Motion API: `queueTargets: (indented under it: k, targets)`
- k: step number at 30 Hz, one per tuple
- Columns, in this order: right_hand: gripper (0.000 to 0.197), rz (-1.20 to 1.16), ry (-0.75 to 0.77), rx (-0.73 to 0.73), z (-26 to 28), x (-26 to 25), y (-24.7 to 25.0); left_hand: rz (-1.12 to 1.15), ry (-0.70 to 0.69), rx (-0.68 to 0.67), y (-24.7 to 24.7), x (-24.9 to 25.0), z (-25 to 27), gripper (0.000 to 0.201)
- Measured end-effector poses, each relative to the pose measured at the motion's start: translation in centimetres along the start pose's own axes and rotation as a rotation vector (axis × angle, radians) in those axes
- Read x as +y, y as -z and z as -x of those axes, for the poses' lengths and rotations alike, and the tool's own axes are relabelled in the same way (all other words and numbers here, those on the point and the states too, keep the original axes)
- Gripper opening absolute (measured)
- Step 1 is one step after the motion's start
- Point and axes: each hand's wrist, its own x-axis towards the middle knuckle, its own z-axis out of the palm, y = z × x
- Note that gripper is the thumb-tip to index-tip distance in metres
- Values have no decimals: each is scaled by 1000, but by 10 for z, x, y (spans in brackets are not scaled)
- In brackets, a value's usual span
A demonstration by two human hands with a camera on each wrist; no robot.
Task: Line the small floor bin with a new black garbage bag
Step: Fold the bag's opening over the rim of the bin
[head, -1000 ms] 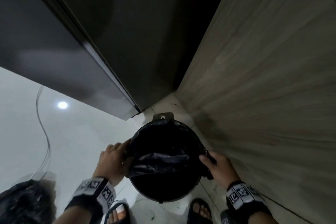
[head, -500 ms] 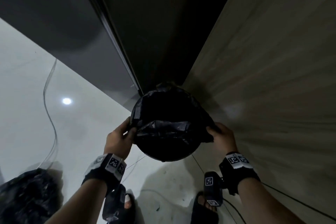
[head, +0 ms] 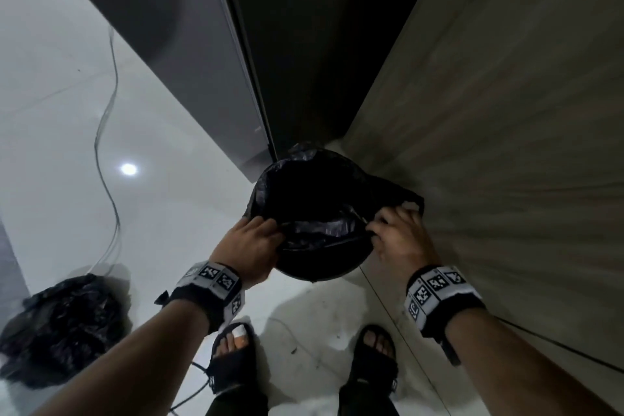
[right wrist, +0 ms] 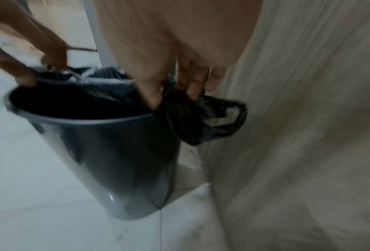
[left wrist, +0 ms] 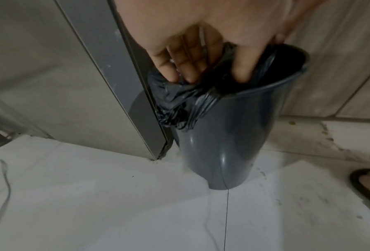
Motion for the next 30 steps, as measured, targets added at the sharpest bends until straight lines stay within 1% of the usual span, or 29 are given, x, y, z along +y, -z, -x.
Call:
queueTargets:
  k: [1, 2, 5, 7, 9, 11, 12, 13, 15, 17, 18, 19, 20, 21, 22, 23, 24, 25, 26, 27, 28, 29, 30]
  targets:
    - [19, 12, 25, 34, 2, 4, 0, -20, -3, 20, 0, 0, 4, 15]
    - [18, 3, 51, 60, 5, 5, 2, -11, 3, 53, -1, 0, 9, 15]
    - [25, -68, 167, 159, 23, 3, 0, 41, -25, 134, -6, 2, 30, 20]
    - [23, -67, 214, 147, 38, 2, -12, 23, -73, 197, -14, 2, 47, 26]
    - [21, -41, 259, 124, 52, 4, -30, -6, -102, 213, -24, 3, 60, 26]
    - [23, -48, 269, 122, 58, 5, -46, -19, -113, 183, -38, 5, 67, 29]
    - [26, -40, 252, 104, 58, 4, -53, -25, -108, 142, -45, 6, 68, 32]
    - [27, -26, 226, 59, 56, 2, -60, -38, -91, 83, -53, 8, 68, 34]
    - [23, -8, 164, -104, 49, -5, -71, -17, -40, -63, -63, 11, 62, 36]
    - [19, -24, 94, -364, 43, -13, -80, 50, 119, -248, -63, 14, 52, 29]
    - [20, -73, 38, -448, 41, -15, -84, 126, 216, -298, -63, 14, 50, 26]
    - [21, -135, -29, -478, 41, -16, -85, 223, 313, -330, -60, 14, 49, 27]
    - [21, -199, -109, -471, 42, -16, -80, 322, 399, -312, -53, 14, 48, 29]
    - [21, -263, -213, -424, 43, -15, -73, 384, 499, -249, -43, 13, 48, 30]
    - [21, -315, -356, -338, 44, -14, -61, 425, 600, -130, -33, 10, 47, 28]
    - [21, -378, -505, -203, 42, -11, -47, 470, 725, -19, -21, 6, 45, 25]
    - [21, -455, -638, -28, 37, -9, -32, 563, 846, 90, -10, 3, 39, 23]
    - [20, -556, -730, 144, 28, -6, -20, 705, 954, 176, 1, 0, 30, 23]
    - [20, -709, -775, 247, 16, -3, -10, 883, 1028, 239, 6, -2, 20, 25]
    - [24, -909, -777, 267, 2, -1, -2, 1064, 1083, 263, 7, -5, 9, 28]
    - [31, -1122, -757, 220, -13, -1, 1, 1231, 1120, 259, 1, -10, -2, 34]
    - [40, -1287, -740, 154, -27, -1, -1, 1342, 1151, 237, -8, -15, -12, 45]
    - [49, -1349, -734, 74, -38, 0, -6, 1390, 1176, 178, -23, -22, -18, 61]
